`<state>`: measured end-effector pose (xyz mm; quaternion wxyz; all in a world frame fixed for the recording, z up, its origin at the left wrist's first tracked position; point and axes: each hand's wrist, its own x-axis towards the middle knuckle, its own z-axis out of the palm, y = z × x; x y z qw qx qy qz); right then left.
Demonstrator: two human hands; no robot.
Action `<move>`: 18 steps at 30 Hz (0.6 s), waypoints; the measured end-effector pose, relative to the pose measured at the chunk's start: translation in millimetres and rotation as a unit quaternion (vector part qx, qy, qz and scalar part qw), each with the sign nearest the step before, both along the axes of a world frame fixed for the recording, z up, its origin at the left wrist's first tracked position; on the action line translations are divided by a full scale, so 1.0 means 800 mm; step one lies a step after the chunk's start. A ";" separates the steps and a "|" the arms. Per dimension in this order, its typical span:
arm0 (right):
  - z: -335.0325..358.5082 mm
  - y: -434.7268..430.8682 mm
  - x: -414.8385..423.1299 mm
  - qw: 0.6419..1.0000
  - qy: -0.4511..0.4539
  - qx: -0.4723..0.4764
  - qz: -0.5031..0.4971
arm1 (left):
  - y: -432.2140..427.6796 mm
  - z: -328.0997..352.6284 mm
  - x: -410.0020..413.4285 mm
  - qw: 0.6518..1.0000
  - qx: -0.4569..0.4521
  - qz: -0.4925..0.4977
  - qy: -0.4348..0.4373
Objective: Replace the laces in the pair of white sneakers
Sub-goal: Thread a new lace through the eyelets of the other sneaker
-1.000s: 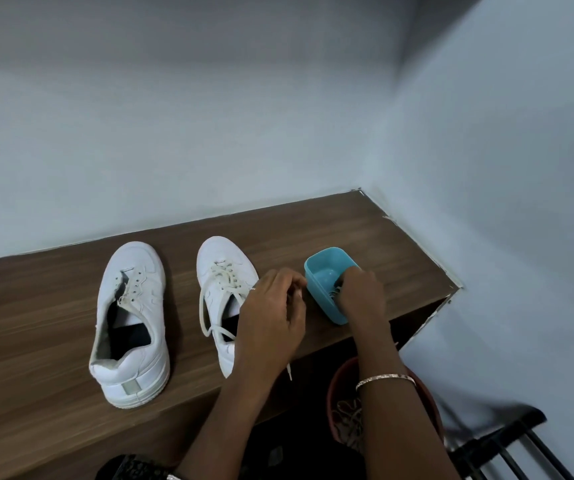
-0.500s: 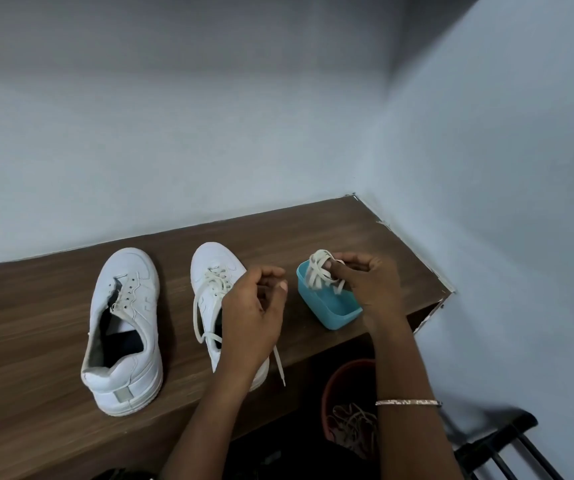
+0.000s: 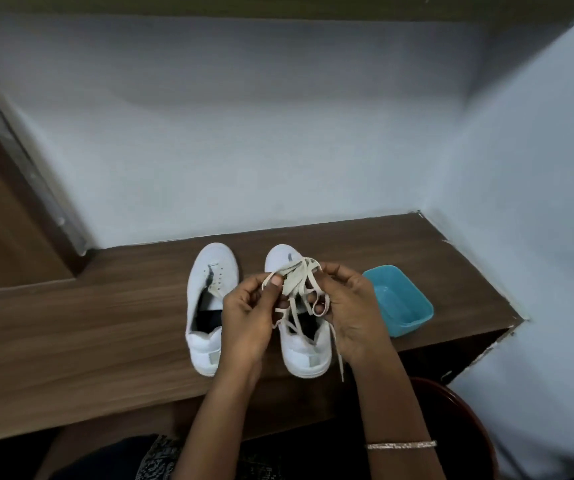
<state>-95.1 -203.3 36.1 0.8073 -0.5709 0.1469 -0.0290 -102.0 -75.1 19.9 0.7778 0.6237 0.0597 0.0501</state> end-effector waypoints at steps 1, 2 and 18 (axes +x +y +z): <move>-0.002 0.010 0.000 1.000 0.002 -0.019 0.000 | 0.012 -0.003 0.000 1.000 -0.008 0.019 0.004; -0.003 0.017 0.000 0.999 0.003 -0.032 -0.002 | 0.021 -0.005 0.001 0.999 -0.017 0.038 0.009; -0.008 0.042 0.040 0.997 0.015 0.037 -0.073 | 0.143 -0.039 0.031 0.952 -0.095 0.288 0.047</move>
